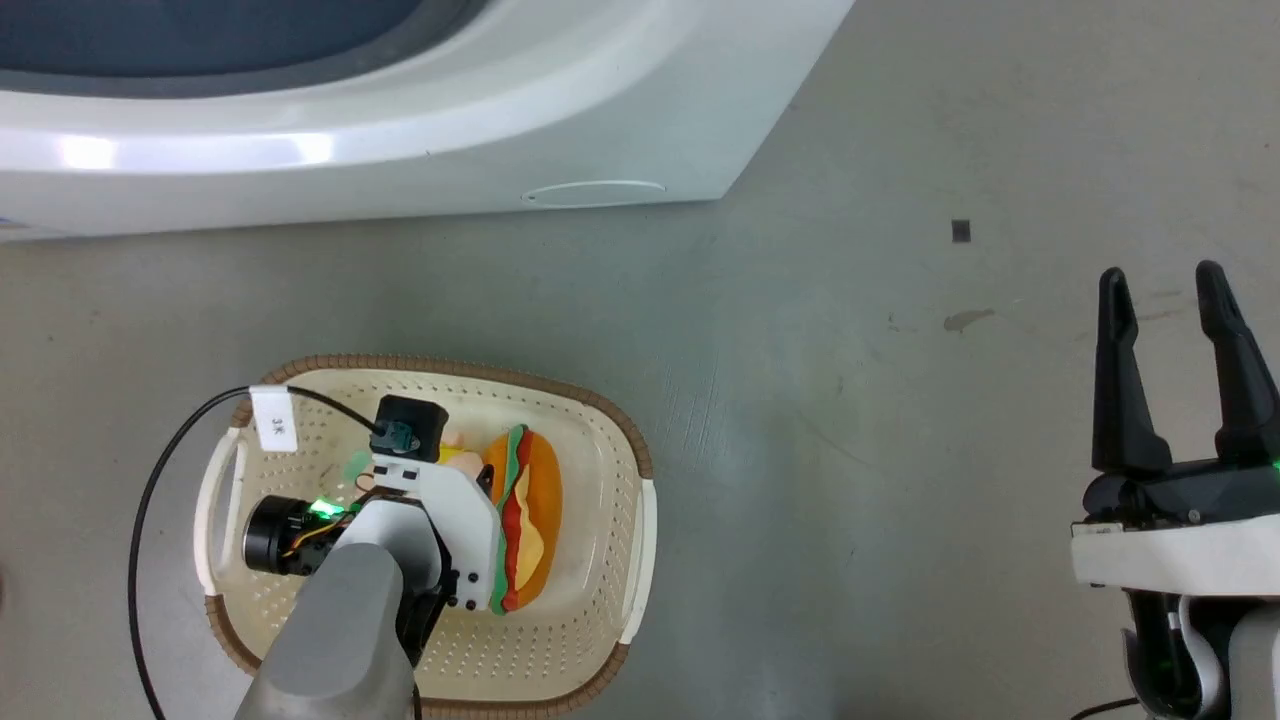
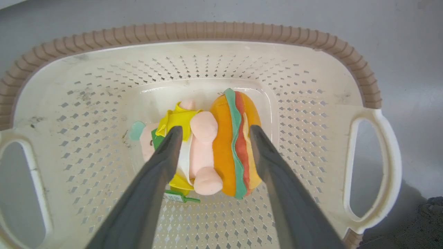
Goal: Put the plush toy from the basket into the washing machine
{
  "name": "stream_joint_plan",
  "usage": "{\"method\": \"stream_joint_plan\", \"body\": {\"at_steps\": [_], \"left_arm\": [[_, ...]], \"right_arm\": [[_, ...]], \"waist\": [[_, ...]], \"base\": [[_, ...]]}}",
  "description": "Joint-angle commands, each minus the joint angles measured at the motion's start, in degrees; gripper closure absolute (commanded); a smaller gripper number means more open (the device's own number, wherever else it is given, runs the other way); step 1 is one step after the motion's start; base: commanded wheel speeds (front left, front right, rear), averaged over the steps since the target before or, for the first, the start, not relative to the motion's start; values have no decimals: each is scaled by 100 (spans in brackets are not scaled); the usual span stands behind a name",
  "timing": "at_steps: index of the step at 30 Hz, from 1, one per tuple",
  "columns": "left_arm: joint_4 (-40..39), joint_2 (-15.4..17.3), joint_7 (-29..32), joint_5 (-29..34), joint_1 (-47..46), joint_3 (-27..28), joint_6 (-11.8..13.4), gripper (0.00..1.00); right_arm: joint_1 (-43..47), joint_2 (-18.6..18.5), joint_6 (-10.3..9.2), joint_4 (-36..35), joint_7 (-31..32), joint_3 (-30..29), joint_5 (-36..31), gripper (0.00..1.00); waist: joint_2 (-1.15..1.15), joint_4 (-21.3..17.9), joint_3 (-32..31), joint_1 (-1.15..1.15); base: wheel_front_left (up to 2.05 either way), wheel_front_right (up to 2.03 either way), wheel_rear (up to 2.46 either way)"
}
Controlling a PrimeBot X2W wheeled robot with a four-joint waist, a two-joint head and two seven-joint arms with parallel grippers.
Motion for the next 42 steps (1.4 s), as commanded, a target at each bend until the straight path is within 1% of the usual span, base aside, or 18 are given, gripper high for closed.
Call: {"method": "stream_joint_plan", "body": {"at_steps": [1,11,31,39,40,41,42], "left_arm": [[141,39,41,-31,-159,-37,-18,0],[731,78,203,-156,-659,-214,5,0],[1908,263,390,-490,-1500,-543,-11,0],[2380,360,308,-627,-1840,-679,31,0],[2555,392,252,-657,-1981,-756,23,0],[2614,405,224,-659,-2026,-792,4,75],[2673,408,254,-681,-2052,-816,-32,100]], "right_arm": [[-128,0,-3,-65,-54,-23,62,0],[-350,0,-3,-248,-173,-79,188,0],[-746,0,-4,-573,-411,-157,462,0],[-894,0,-4,-723,-507,-277,596,0],[-964,0,-4,-776,-542,-359,644,0],[-990,0,-4,-788,-554,-384,662,0],[-1016,0,-4,-804,-566,-403,670,0]], "waist": [[0,2,108,-1],[0,-36,711,-1],[0,-177,1680,-1],[0,-290,2035,-1],[0,-322,2156,-1],[0,-330,2191,-1],[0,-335,2217,-1]], "base": [[0,0,0],[0,0,0],[0,0,0],[0,0,0],[0,0,0],[0,0,0],[0,0,0]]}}
